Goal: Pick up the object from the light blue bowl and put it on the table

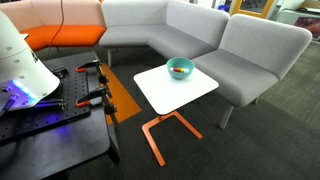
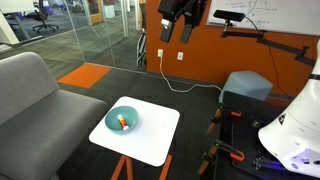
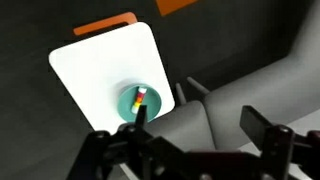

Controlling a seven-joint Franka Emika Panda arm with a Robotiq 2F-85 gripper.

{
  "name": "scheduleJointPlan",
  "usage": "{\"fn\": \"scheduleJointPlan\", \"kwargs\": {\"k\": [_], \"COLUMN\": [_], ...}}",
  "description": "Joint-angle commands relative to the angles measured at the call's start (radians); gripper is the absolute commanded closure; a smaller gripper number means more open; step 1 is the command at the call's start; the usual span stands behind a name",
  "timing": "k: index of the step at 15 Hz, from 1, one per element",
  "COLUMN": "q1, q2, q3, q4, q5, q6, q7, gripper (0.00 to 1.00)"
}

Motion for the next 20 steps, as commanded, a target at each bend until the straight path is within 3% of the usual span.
{"fn": "scheduleJointPlan", "kwargs": {"k": [1,5,9,14,18,20], "q1": [-0.007,-0.007,-0.067,-0.116,-0.071,-0.039], "q2": [0.000,0.000,0.154,0.537,0.864,1.000], "q3": [0.006,0.006,0.042,0.049,-0.005,-0.048], "q4": [0.002,0.002,0.032,0.131,0.334,0.443], "q5": [0.004,0.004,-0.055,-0.166,-0.120,-0.156], "q6": [-0.003,-0.003,0.120,0.359,0.425,0.435], "q7": [-0.004,-0.004,0.058,0.182,0.179,0.232], "gripper": [0.00,0.00,0.00,0.00,0.00,0.00]}}
